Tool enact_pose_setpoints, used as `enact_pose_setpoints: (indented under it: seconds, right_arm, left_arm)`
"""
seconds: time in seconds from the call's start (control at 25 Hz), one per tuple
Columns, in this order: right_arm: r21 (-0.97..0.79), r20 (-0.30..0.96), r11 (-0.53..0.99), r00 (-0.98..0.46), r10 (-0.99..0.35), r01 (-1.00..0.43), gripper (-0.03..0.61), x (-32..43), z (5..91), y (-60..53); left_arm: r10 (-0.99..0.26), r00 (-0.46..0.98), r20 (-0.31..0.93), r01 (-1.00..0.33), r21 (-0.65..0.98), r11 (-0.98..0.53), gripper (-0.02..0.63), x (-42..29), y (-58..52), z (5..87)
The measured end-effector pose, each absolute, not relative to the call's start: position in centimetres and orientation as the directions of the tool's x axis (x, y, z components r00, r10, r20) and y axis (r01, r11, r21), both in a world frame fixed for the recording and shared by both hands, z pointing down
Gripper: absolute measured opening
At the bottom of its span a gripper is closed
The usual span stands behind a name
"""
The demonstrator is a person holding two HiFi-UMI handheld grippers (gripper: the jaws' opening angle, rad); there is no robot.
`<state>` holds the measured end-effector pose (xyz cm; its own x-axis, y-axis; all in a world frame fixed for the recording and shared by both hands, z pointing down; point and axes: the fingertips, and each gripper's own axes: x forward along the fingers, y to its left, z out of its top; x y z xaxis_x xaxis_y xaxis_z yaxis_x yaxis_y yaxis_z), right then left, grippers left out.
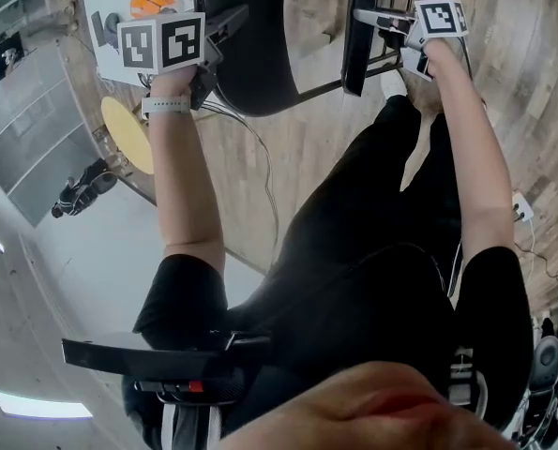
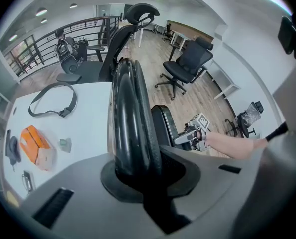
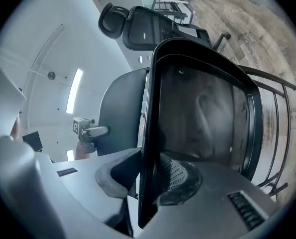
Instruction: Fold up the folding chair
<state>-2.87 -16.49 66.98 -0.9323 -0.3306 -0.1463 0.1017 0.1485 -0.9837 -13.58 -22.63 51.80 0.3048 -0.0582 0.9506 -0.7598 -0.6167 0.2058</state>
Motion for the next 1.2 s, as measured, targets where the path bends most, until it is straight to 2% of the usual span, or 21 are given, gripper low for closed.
enact_pose_setpoints:
  seconds: [0.08, 0.12, 0.32, 0.6, 1.2]
  right_arm:
    - [-0.995, 0.04, 0.072, -0.944, -0.327, -0.067, 0.095, -3.7, 69.7, -16.8]
    - [-0.994, 0.068, 0.059, -0.943, -0.326, -0.092, 0.095, -4.4, 70.0, -17.1]
    - [-0.995, -0.052, 0.095, -0.933, -0.355, 0.019, 0.101, -8.7, 67.8, -19.3]
    - [-0.997, -0.005, 0.068, -0.926, -0.378, -0.022, 0.109, -13.2, 67.9, -21.3]
    - [-0.996, 0.037, 0.058, -0.926, -0.377, -0.064, 0.114, -17.1, 68.1, -23.0]
  left_arm:
    - [-0.063, 0.299, 0.952, -0.761, 0.198, -0.617, 0.054, -14.0, -22.8, 51.8]
    - [-0.065, 0.296, 0.953, -0.762, 0.194, -0.617, 0.054, -14.2, -22.9, 51.8]
    - [-0.077, 0.278, 0.958, -0.767, 0.173, -0.617, 0.054, -14.9, -23.1, 51.3]
    - [-0.098, 0.258, 0.961, -0.778, 0.147, -0.611, 0.054, -16.7, -23.9, 51.3]
    - [-0.091, 0.304, 0.948, -0.776, 0.191, -0.601, 0.058, -21.8, -26.2, 51.9]
